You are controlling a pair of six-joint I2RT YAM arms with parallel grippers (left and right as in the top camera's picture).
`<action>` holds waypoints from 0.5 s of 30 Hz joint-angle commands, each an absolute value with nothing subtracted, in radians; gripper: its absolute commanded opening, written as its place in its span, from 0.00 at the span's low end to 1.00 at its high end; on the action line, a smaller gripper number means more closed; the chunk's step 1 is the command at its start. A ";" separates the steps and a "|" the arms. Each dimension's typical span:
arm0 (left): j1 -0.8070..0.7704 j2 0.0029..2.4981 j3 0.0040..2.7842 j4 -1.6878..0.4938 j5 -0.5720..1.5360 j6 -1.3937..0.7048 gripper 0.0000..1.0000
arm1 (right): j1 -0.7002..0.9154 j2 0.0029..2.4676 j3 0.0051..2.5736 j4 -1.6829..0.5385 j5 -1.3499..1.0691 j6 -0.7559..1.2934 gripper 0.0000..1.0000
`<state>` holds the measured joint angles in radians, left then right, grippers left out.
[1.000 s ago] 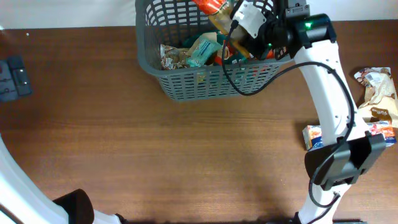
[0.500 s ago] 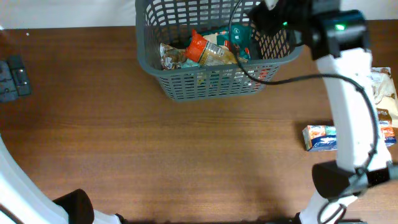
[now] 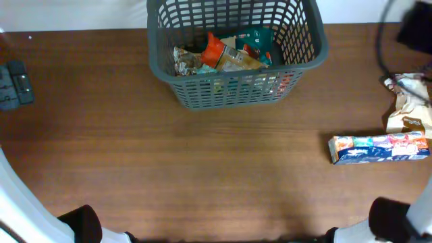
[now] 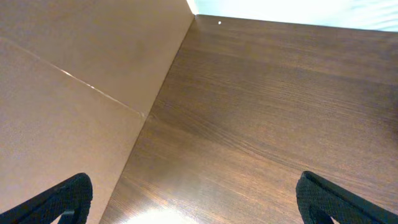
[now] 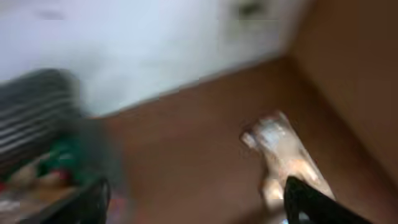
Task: Pack container
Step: 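Move the right gripper to the cream rice bag and grasp it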
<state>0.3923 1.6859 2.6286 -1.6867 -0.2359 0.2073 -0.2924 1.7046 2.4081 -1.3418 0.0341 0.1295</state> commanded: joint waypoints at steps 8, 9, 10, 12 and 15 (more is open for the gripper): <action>0.398 1.676 2.634 -1.687 -0.233 0.191 0.99 | -0.568 1.944 2.301 -1.417 0.013 0.226 0.85; 0.398 1.676 2.634 -1.687 -0.233 0.191 0.99 | -0.575 1.970 2.298 -1.412 0.016 0.226 0.85; 0.398 1.676 2.634 -1.687 -0.233 0.191 0.99 | -0.584 2.009 2.298 -1.393 0.015 0.215 0.85; 0.398 1.676 2.634 -1.687 -0.233 0.191 0.99 | -0.593 2.104 2.298 -1.330 0.024 0.160 0.82; 0.398 1.676 2.634 -1.687 -0.233 0.191 0.99 | -0.592 2.160 2.298 -1.300 0.093 0.142 0.81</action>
